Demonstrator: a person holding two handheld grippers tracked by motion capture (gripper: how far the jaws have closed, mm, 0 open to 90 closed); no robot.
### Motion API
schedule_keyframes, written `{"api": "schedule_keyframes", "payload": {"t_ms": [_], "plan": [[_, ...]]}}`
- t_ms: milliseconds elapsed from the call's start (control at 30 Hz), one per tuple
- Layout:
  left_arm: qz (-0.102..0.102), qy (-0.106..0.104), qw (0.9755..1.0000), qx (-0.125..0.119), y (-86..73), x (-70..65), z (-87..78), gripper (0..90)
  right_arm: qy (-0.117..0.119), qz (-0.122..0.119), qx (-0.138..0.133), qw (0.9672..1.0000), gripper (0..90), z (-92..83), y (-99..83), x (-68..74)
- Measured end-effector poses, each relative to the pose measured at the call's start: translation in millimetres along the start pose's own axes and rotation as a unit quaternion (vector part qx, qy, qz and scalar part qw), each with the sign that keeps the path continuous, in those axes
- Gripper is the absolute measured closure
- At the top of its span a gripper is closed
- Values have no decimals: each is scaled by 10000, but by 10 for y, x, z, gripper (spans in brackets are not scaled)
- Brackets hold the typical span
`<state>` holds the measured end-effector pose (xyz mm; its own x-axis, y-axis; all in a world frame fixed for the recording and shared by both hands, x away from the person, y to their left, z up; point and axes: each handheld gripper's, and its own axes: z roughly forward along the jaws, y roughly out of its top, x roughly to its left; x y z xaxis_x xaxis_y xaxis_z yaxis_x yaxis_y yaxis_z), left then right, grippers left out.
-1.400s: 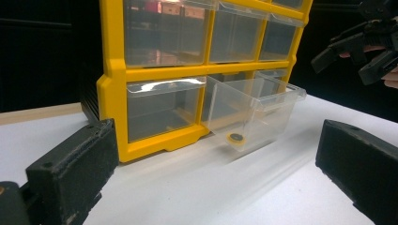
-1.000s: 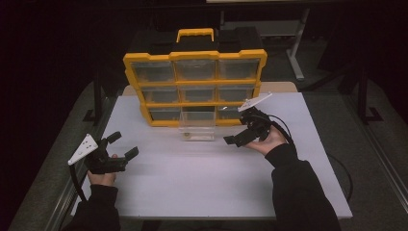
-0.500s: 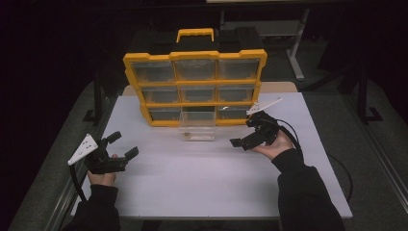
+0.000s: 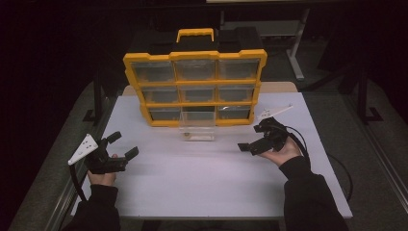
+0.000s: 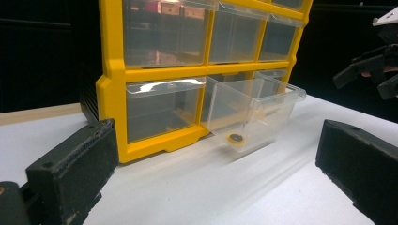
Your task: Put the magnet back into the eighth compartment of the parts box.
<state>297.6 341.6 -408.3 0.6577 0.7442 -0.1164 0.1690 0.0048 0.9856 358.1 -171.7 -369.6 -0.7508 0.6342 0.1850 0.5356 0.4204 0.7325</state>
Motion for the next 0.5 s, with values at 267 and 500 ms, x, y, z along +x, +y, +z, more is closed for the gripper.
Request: {"api": "schedule_keyframes", "payload": {"t_ms": [267, 500], "plan": [[3, -5, 10000, 7, -1, 0, 1, 0, -37, 119, -71, 9999, 0, -71, -140, -41], [-3, 2, 10000, 9, 0, -1, -1, 0, -59, 210, -82, 9997, 0, -96, -236, -65]]}}
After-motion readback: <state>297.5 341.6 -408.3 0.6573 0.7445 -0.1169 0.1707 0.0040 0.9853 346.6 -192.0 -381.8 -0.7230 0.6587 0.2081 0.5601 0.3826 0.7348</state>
